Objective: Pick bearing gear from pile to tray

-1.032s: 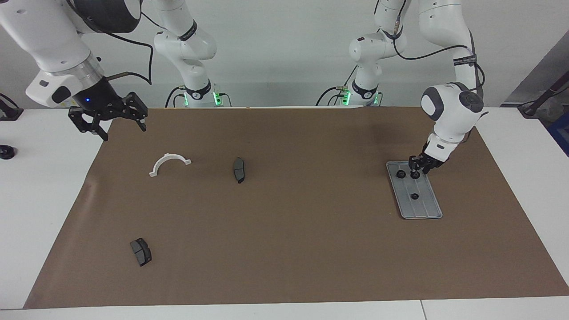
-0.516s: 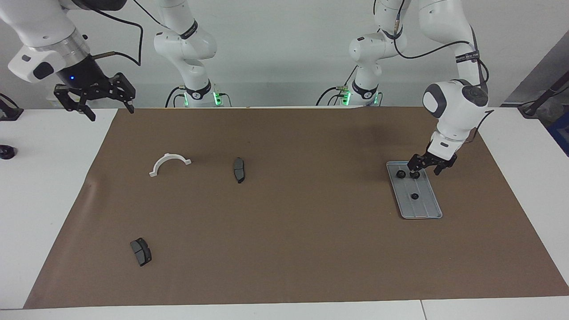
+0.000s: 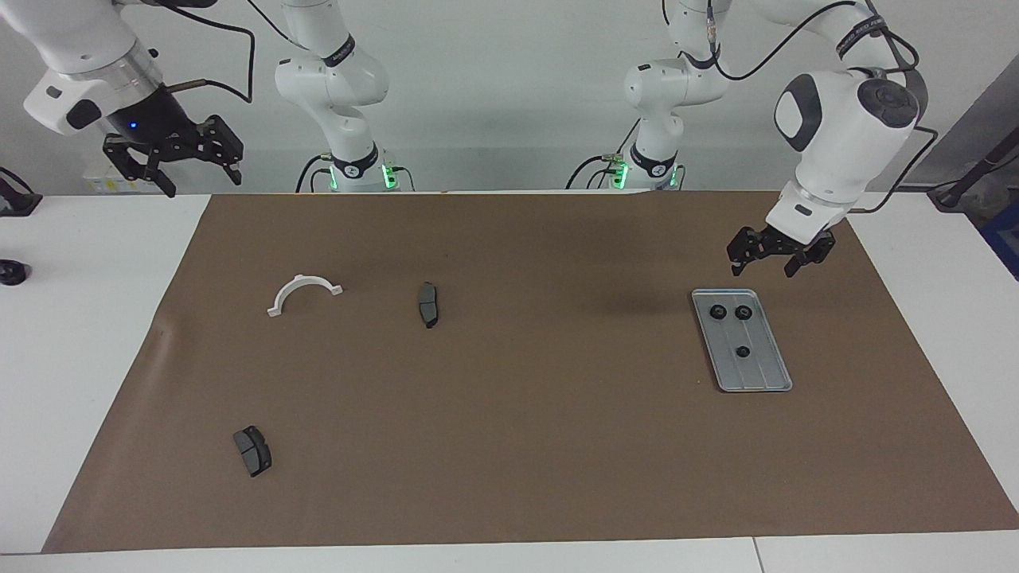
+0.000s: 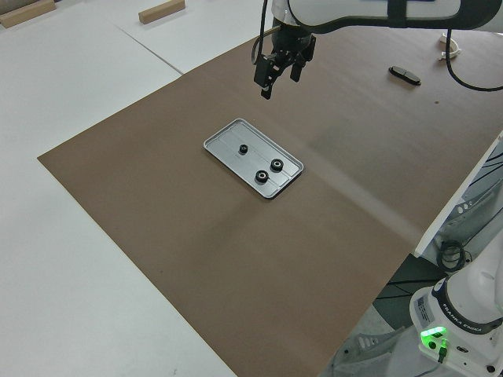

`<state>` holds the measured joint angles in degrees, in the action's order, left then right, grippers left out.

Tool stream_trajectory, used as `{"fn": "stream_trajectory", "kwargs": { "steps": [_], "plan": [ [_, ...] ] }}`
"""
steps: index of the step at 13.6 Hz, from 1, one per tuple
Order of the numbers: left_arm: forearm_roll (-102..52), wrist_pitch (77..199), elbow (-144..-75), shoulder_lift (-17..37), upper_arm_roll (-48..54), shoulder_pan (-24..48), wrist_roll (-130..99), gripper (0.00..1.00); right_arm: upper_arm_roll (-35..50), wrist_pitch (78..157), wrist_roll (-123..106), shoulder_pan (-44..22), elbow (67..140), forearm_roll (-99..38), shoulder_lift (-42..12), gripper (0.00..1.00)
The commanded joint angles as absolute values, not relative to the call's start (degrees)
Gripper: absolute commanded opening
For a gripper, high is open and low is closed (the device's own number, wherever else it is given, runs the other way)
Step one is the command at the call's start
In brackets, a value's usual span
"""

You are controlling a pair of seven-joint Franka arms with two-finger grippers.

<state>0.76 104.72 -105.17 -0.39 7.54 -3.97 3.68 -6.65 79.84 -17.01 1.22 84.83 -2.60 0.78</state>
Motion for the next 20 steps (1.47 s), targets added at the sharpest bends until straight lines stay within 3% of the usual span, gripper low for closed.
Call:
{"fn": "stream_trajectory", "kwargs": {
  "steps": [1,5,9,12,15,20],
  "plan": [
    [1.8,99.9,-102.4,-2.2,7.1,-3.3,3.8,1.0,-6.2,78.6,-15.8,2.4,86.5,-1.4,2.1,1.0],
    [0.9,86.7,-91.7,-2.4,6.6,-4.0,3.8,1.0,-6.1,75.9,-15.6,2.3,86.4,-0.4,2.2,1.0],
    [0.0,88.3,-92.9,-4.0,6.9,-4.1,3.4,1.0,-5.1,83.4,-15.6,1.5,86.7,1.9,2.1,1.0],
    [0.0,88.9,-93.6,-4.9,3.4,-0.4,3.8,1.0,-5.0,88.2,-15.5,1.2,88.2,2.5,2.0,1.0],
    [-0.1,86.8,-90.5,-4.2,1.0,0.2,4.3,1.0,-5.0,92.9,-15.4,1.2,90.6,2.5,2.4,1.0],
    [-0.1,85.9,-92.0,-5.1,1.3,0.5,4.4,1.0,-4.9,92.1,-15.5,1.2,90.8,2.4,2.6,1.0]
  ]
}}
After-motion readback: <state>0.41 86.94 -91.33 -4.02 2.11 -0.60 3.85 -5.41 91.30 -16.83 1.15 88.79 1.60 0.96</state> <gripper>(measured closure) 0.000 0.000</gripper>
